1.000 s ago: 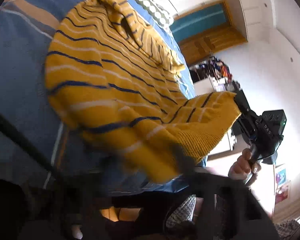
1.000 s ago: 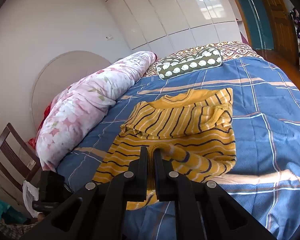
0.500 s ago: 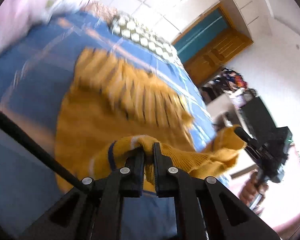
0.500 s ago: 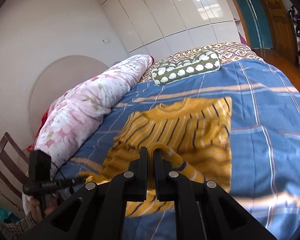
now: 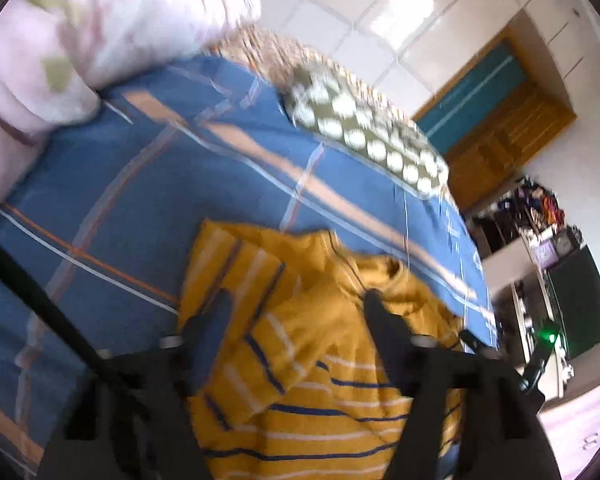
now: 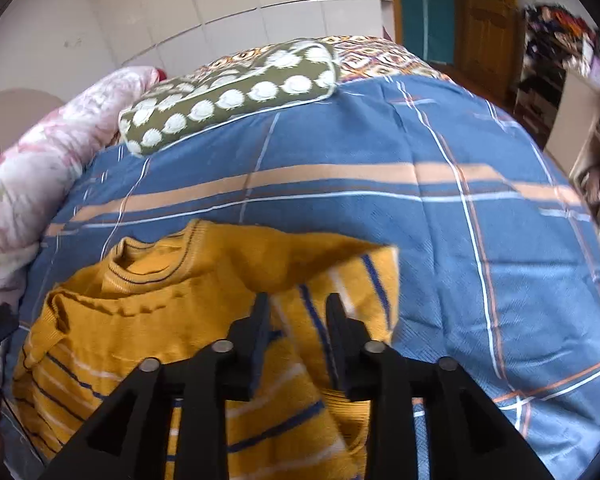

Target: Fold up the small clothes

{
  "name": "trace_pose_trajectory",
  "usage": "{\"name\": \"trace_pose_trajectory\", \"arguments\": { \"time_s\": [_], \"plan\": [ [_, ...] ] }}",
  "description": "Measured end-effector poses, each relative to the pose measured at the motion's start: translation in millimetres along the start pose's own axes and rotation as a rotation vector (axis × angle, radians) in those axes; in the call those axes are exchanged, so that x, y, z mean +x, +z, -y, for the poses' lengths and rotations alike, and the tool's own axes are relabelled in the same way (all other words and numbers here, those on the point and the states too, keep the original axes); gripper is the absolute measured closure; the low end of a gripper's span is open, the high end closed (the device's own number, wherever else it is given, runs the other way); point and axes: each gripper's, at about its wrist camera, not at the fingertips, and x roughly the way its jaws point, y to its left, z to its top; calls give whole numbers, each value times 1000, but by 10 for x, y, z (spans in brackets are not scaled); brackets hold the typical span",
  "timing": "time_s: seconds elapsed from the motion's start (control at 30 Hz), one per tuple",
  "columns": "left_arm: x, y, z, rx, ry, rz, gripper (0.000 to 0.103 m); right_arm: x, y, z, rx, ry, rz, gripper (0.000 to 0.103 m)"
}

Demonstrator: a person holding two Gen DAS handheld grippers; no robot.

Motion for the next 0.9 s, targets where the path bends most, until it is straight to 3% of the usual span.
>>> {"name": "trace_pose_trajectory", "arguments": {
  "time_s": [0.1,0.17,0.23,0.37,0.4,0.43,0.5,0.53,0.63,0.77,0.9],
  "plan": [
    [-131,-89,-87,18,-15,-28,30,-174,-82,234,37,66,14,62],
    [-196,-216,-132,40,-24,-43,30,-325,-169,364,53,122,22,54],
    [-299,-390,-162,78,-12,-54,30,-400,-269,406,51,164,14,47],
    [-424,-744,-126,185,67,-46,30,-477,-604,293,-25,202,-21,47],
    [-453,-824,-105,211,90,-41,30,-466,-682,278,-55,195,-36,58],
    [-478,-904,-84,241,119,-39,30,-424,-738,284,-73,149,-50,79],
    [-508,-1041,-38,297,185,-24,30,-267,-790,434,-44,7,-113,80],
    [-526,-1113,-25,325,227,-7,30,-271,-792,502,-14,-4,-113,78],
    [-524,-1269,-34,381,349,42,30,-537,-717,459,-4,-134,-46,76],
    [-494,-1442,-177,346,432,74,30,-872,-625,-87,-95,38,22,76],
    [-622,-1617,-200,313,410,145,24,-751,-660,-909,-223,199,-45,76]
  ]
}}
